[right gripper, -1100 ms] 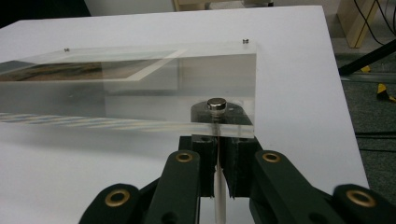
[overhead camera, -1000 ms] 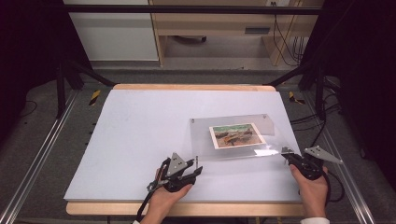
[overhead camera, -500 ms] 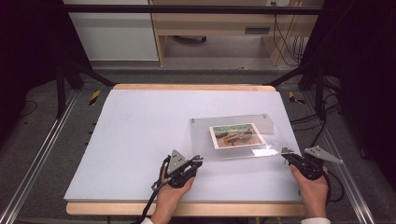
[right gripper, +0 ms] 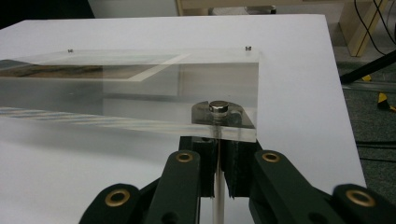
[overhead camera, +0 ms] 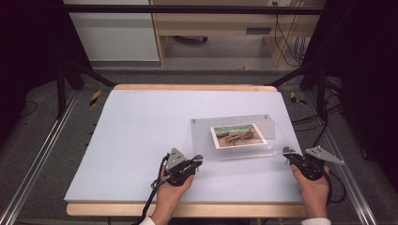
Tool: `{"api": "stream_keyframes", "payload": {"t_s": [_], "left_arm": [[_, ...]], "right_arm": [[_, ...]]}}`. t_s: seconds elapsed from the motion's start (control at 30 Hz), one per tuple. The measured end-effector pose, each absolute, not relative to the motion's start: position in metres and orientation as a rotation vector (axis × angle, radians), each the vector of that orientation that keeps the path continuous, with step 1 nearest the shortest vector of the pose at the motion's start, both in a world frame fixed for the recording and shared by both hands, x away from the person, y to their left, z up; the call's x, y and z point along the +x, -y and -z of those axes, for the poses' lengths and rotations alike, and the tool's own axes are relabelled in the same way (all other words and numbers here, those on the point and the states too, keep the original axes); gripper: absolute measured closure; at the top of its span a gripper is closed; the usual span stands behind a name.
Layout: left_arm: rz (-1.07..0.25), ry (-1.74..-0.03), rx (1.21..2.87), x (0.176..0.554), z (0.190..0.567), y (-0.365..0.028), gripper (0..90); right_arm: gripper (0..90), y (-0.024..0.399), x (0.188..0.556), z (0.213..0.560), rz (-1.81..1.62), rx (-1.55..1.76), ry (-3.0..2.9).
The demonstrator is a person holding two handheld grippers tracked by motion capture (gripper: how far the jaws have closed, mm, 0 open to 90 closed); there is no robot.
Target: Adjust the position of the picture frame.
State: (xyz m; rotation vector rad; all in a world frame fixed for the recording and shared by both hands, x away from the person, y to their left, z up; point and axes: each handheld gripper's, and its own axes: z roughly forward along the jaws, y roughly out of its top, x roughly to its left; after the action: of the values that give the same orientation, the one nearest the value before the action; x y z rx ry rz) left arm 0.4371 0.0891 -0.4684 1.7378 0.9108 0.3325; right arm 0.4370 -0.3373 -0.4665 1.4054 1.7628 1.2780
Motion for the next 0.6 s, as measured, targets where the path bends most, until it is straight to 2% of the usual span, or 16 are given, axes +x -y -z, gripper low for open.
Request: {"api": "stream_keyframes", "payload": {"t_s": [0.07, 0.1, 0.3, 0.6], "left_arm": [[-0.327, -0.904, 1.743, 0.439, 0.467, -0.089, 80.5], [-0.326, -0.896, 1.747, 0.44, 0.465, -0.09, 83.7], [-0.365, -0.889, 1.732, 0.442, 0.454, -0.1, 84.2], [-0.455, -0.902, 1.691, 0.44, 0.433, -0.139, 83.0]], "right_arm": [[84.6, 0.337, 0.437, 0.466, -1.274, 1.407, -1.759], [84.7, 0.336, 0.437, 0.465, -1.27, 1.407, -1.756], [85.2, 0.328, 0.433, 0.455, -1.292, 1.39, -1.736], [85.0, 0.287, 0.431, 0.434, -1.278, 1.373, -1.728]]}}
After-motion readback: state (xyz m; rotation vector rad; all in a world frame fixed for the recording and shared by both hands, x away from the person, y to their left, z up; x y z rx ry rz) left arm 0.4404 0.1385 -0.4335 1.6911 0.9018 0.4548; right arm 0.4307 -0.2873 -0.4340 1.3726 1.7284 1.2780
